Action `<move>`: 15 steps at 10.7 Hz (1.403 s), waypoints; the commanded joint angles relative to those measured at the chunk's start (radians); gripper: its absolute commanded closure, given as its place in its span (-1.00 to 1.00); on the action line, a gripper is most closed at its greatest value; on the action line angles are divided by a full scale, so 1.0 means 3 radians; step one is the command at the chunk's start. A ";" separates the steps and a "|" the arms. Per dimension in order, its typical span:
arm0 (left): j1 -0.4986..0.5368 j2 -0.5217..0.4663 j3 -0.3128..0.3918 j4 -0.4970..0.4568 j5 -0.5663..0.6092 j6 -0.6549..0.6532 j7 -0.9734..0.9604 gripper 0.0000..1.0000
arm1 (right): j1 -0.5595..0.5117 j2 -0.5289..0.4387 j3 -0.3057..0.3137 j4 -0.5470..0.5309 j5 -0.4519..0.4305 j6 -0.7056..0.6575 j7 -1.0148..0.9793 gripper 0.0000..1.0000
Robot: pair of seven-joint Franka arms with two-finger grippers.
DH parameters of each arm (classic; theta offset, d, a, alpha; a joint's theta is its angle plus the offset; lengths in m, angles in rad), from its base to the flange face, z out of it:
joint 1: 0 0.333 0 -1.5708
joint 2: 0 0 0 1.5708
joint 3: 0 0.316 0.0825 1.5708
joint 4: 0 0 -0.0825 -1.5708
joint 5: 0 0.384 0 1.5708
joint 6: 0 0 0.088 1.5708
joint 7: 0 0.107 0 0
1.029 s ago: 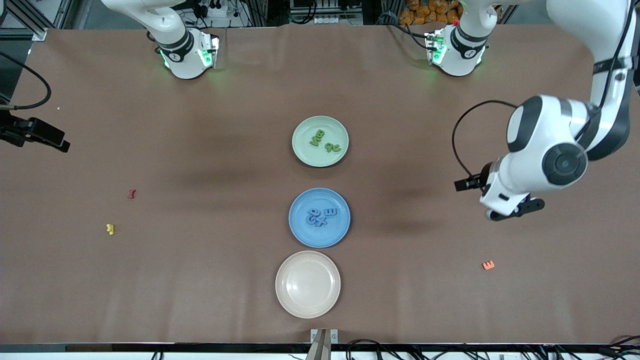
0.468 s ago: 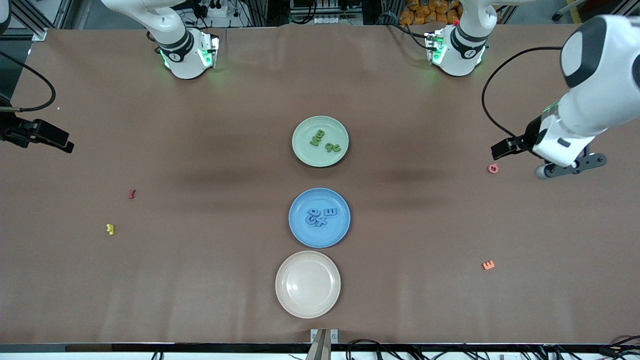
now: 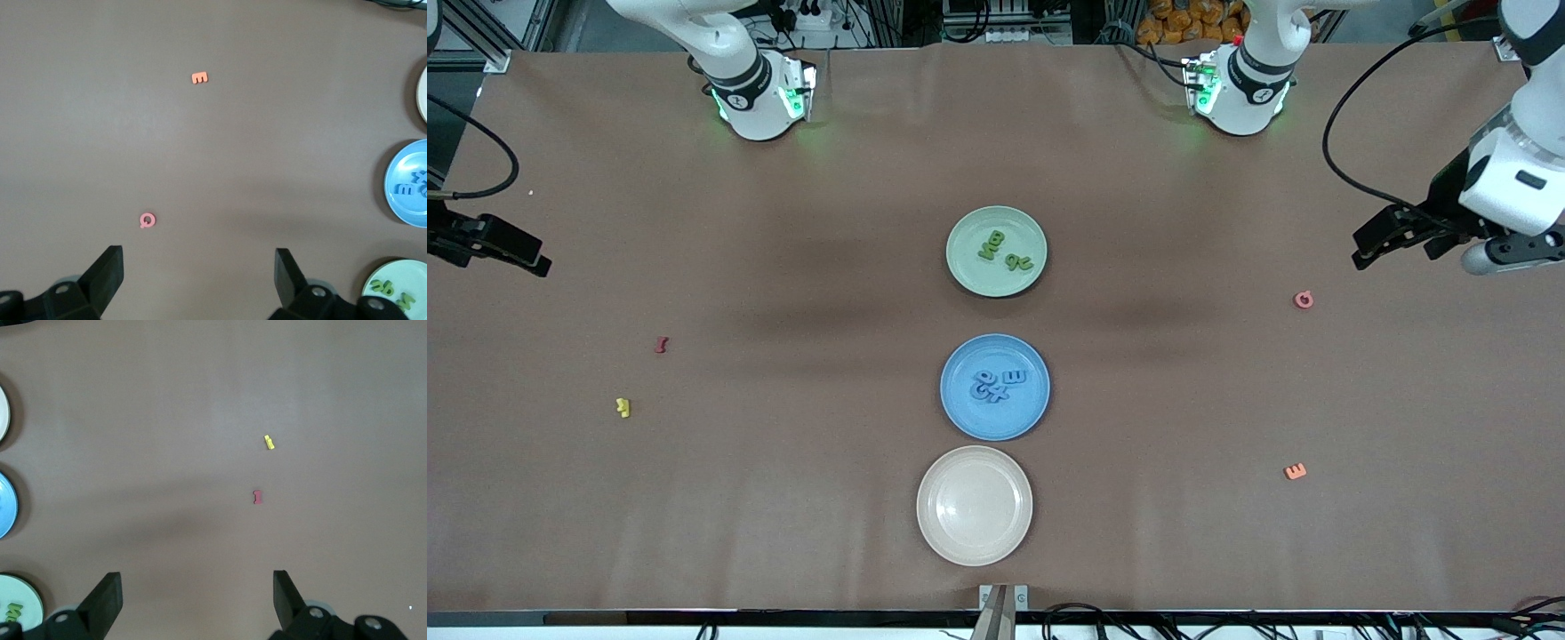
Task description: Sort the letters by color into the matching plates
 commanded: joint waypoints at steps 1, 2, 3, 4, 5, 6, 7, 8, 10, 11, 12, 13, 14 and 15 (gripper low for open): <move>0.0038 -0.0038 0.0015 0.0251 -0.0016 -0.0259 0.0441 -1.00 | -0.0427 -0.0033 0.0433 0.0018 -0.0003 -0.0007 0.0050 -1.00; 0.0043 -0.0038 0.0015 0.0298 -0.0011 -0.0346 0.0482 -1.00 | -0.0632 -0.0028 0.0679 0.0028 -0.0044 -0.0007 0.0050 -1.00; 0.0043 -0.0049 0.0015 0.0308 -0.0011 -0.0392 0.0563 -1.00 | -0.0634 -0.0028 0.0692 0.0033 -0.0044 -0.0013 0.0050 -1.00; 0.0043 -0.0044 0.0020 0.0339 -0.0011 -0.0433 0.0589 -1.00 | -0.0629 -0.0028 0.0687 0.0034 -0.0049 -0.0013 0.0050 -1.00; 0.0058 -0.0043 0.0015 0.0349 -0.0006 -0.0449 0.0590 -1.00 | -0.0619 -0.0028 0.0687 0.0034 -0.0049 -0.0013 0.0050 -1.00; 0.0064 -0.0049 0.0015 0.0350 0.0004 -0.0449 0.0595 -1.00 | -0.0623 -0.0028 0.0692 0.0034 -0.0049 -0.0008 0.0045 -1.00; 0.0059 -0.0049 0.0010 0.0360 0.0029 -0.0449 0.0595 -1.00 | -0.0629 -0.0028 0.0692 0.0034 -0.0049 -0.0002 0.0050 -1.00; 0.0059 -0.0049 0.0005 0.0380 0.0045 -0.0454 0.0590 -1.00 | -0.0629 -0.0023 0.0692 0.0034 -0.0049 -0.0002 0.0050 -1.00; 0.0059 -0.0049 0.0005 0.0406 0.0065 -0.0454 0.0595 -1.00 | -0.0629 -0.0023 0.0692 0.0034 -0.0049 -0.0002 0.0050 -1.00; 0.0059 -0.0049 0.0005 0.0406 0.0065 -0.0454 0.0595 -1.00 | -0.0629 -0.0023 0.0692 0.0034 -0.0049 -0.0002 0.0045 -1.00; 0.0059 -0.0049 0.0010 0.0406 0.0055 -0.0454 0.0595 -1.00 | -0.0629 -0.0018 0.0692 0.0034 -0.0049 -0.0002 0.0050 -1.00; 0.0059 -0.0049 0.0010 0.0406 0.0055 -0.0454 0.0595 -1.00 | -0.0634 -0.0018 0.0692 0.0034 -0.0049 -0.0002 0.0050 -1.00; 0.0059 -0.0049 0.0010 0.0406 0.0055 -0.0454 0.0595 -1.00 | -0.0629 -0.0018 0.0692 0.0034 -0.0049 -0.0002 0.0050 -1.00; 0.0059 -0.0059 0.0010 0.0401 0.0060 -0.0454 0.0595 -1.00 | -0.0634 -0.0018 0.0692 0.0034 -0.0049 -0.0002 0.0050 -1.00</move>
